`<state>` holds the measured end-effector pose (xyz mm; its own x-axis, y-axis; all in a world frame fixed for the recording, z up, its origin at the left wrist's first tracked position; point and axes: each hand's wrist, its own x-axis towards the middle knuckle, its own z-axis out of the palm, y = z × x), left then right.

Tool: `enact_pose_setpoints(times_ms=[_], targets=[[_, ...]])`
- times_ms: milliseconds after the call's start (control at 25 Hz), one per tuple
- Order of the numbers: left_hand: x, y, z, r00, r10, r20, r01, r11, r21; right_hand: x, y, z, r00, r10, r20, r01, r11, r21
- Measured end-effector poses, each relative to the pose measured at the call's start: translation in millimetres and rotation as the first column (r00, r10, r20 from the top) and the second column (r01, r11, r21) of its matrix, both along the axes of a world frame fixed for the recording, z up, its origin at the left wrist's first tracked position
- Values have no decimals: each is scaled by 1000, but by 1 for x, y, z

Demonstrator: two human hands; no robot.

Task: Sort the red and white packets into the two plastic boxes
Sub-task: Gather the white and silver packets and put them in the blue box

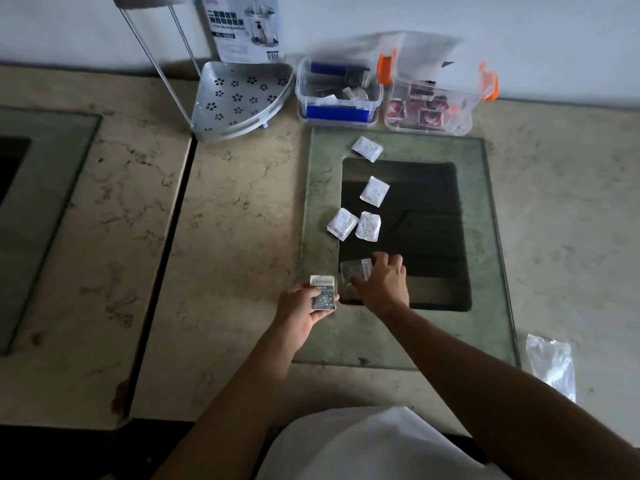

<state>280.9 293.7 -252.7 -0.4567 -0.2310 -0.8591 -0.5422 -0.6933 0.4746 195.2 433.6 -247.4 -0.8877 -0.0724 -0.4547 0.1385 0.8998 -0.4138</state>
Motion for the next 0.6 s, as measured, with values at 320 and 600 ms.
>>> enact_pose_setpoints(times_ms=[320,600], targets=[[-8,-2,-5,998,-65,1,65,995,-71,-15,-7,14,997,1,80,28,934,-356],[-23,6,-2,984,-131,-123,128,991,-37,-18,-12,14,948,314,53,-272,885,-378]])
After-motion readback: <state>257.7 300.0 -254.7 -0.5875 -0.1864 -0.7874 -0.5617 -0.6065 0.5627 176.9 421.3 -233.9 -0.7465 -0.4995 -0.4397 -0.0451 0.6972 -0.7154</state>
